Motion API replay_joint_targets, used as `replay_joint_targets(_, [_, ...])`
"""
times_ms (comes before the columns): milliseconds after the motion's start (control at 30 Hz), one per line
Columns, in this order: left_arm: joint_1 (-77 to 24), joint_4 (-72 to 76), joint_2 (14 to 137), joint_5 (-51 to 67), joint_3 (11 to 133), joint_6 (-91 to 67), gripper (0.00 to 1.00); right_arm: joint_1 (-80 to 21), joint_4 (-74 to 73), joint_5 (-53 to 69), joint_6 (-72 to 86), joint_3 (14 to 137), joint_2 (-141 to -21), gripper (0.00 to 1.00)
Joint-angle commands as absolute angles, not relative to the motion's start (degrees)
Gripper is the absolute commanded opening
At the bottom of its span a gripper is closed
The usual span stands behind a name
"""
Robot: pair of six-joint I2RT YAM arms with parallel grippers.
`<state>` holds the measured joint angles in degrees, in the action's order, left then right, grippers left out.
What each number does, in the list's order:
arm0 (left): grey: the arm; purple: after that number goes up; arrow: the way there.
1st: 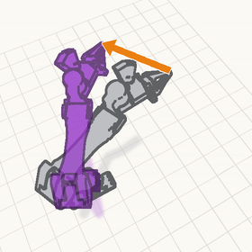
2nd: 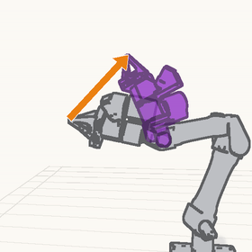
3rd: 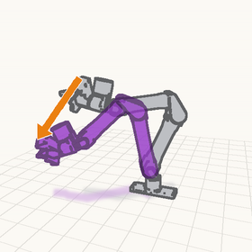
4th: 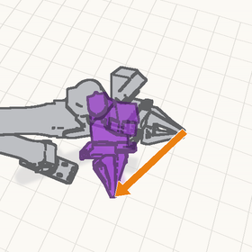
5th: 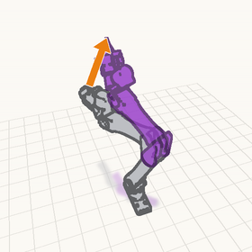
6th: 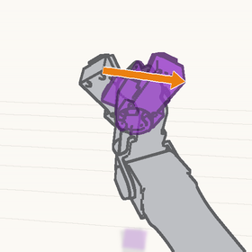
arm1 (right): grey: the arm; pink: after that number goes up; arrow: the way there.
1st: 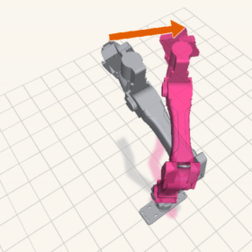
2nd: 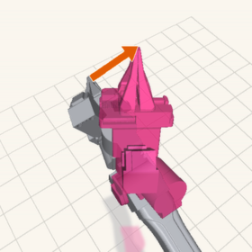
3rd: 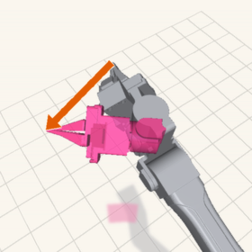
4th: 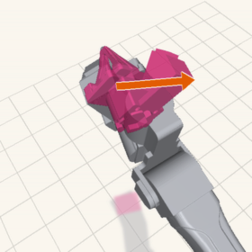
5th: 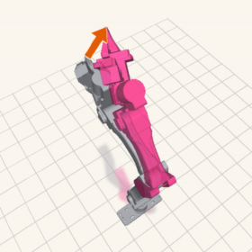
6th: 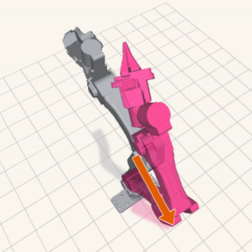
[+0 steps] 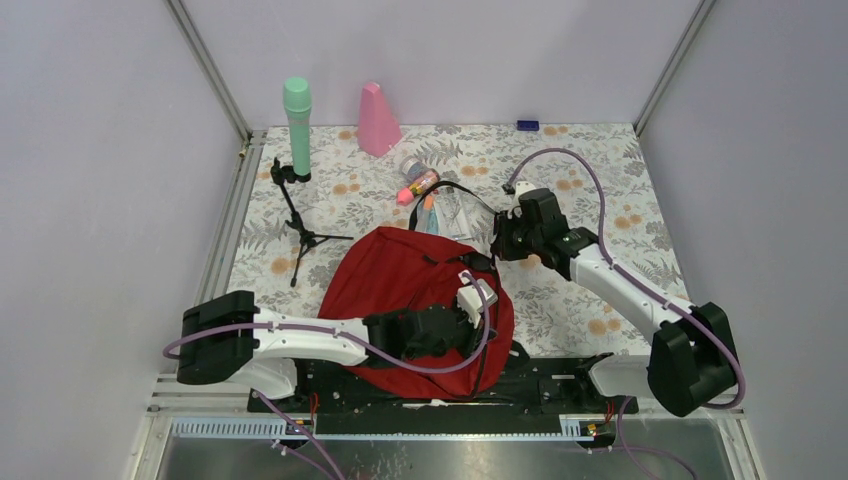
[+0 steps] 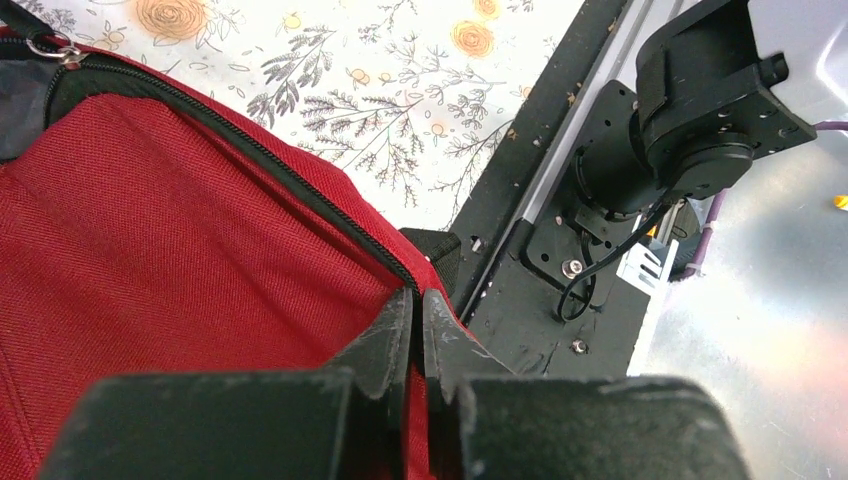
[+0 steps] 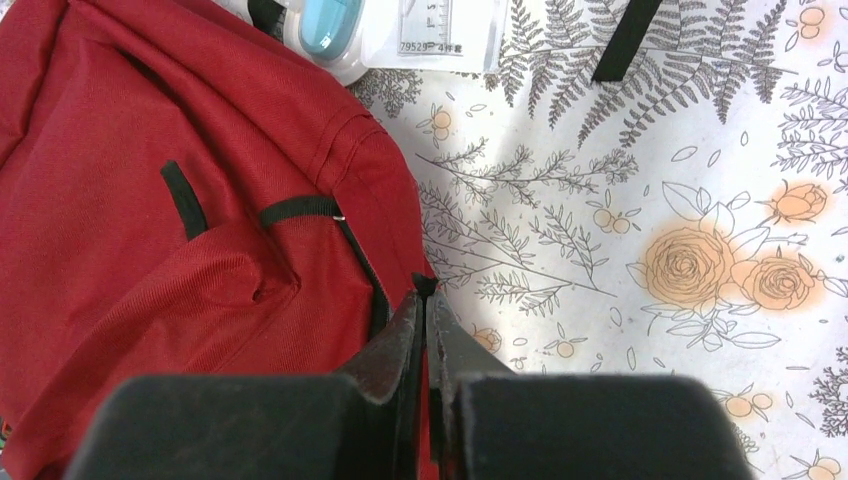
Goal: Pack the student bag
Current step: Zip the student bag at the center of the board.
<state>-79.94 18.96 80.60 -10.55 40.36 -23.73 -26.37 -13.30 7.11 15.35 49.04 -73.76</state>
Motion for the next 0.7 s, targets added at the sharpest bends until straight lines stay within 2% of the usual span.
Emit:
replay_joint_targets(0, [-83.3, 18.7, 78.5, -1.5, 39.9, -25.6, 0.0, -25.8, -4.1, 0.7, 13.3, 55.3, -75.8, 0.0])
replay_joint_targets(433, [-86.0, 18.8, 82.0, 7.0, 47.8, -23.3, 0.0, -25.8, -4.4, 0.4, 11.3, 62.2, -82.4, 0.0])
replay_joint_targets(667, [-86.0, 18.0, 84.6, 12.9, 52.3, -20.3, 0.0, -25.8, -3.3, 6.4, 9.1, 64.8, -86.2, 0.0])
